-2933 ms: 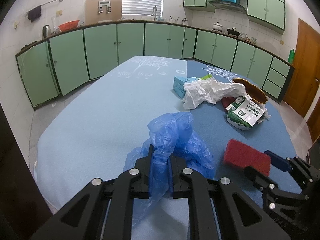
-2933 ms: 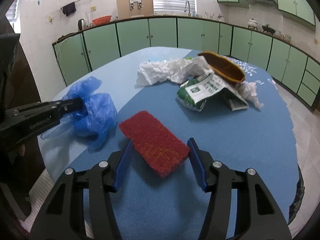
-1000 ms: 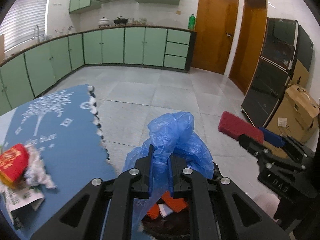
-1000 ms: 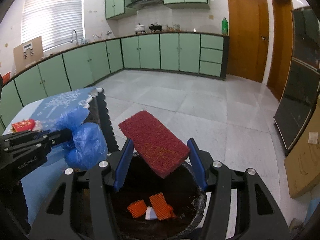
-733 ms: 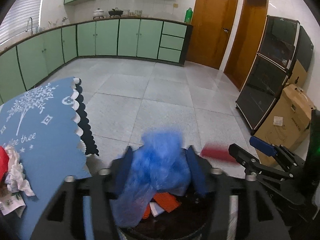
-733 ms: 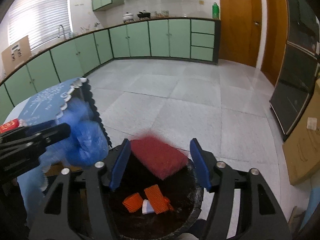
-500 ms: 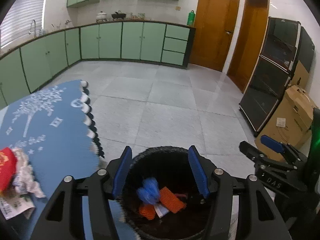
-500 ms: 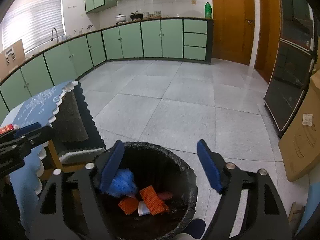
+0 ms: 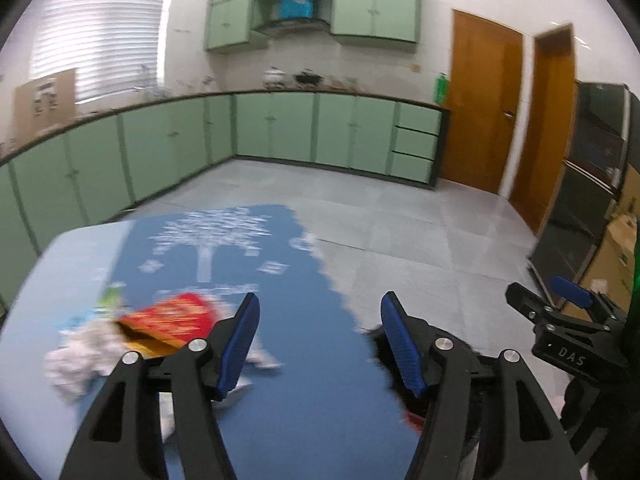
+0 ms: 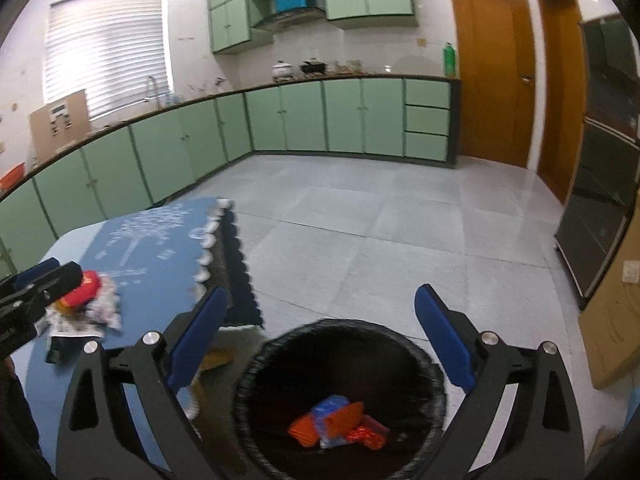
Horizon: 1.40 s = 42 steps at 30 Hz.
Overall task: Collect trash
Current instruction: 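Move both tools back to the table and grasp the white tissue with the left tool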
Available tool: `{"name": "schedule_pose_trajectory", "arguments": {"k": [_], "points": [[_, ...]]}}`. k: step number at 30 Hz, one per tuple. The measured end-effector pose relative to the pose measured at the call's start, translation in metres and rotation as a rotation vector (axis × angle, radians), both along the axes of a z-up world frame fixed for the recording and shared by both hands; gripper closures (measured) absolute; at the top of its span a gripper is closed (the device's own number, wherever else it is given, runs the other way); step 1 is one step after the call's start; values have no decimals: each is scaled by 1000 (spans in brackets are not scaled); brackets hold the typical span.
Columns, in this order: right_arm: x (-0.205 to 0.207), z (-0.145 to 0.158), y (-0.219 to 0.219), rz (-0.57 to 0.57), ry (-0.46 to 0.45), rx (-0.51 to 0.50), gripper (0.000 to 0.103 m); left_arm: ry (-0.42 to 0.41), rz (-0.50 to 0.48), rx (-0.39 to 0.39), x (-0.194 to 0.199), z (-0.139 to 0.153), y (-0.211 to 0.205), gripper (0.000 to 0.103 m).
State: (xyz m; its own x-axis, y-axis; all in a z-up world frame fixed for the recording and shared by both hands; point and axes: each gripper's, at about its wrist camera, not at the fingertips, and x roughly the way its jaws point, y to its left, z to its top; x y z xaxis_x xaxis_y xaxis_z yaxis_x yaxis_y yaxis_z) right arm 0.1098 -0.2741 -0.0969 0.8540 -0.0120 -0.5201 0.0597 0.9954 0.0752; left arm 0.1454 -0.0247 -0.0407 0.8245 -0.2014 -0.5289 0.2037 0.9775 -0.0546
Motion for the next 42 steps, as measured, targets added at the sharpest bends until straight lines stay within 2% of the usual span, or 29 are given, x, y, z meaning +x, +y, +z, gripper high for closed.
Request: {"name": "schedule_pose_trajectory", "arguments": {"k": [8,18,29,37,42], "points": [[6,15,76,145,-30,6,11,-34,206,48,-18,7,94,41],[16,11,153,289,-27,-20,11,7,354,56,-24,-15,173,41],[37,4,209,363,7,-34,11,68,367,64,-4,-43,198,41],[47,-10,208,348,49,-43,11,160,326,42,16,-69,198,39],[49,-13,207,351,46,-56,11,207,313,43,28,-80,195,39]]}}
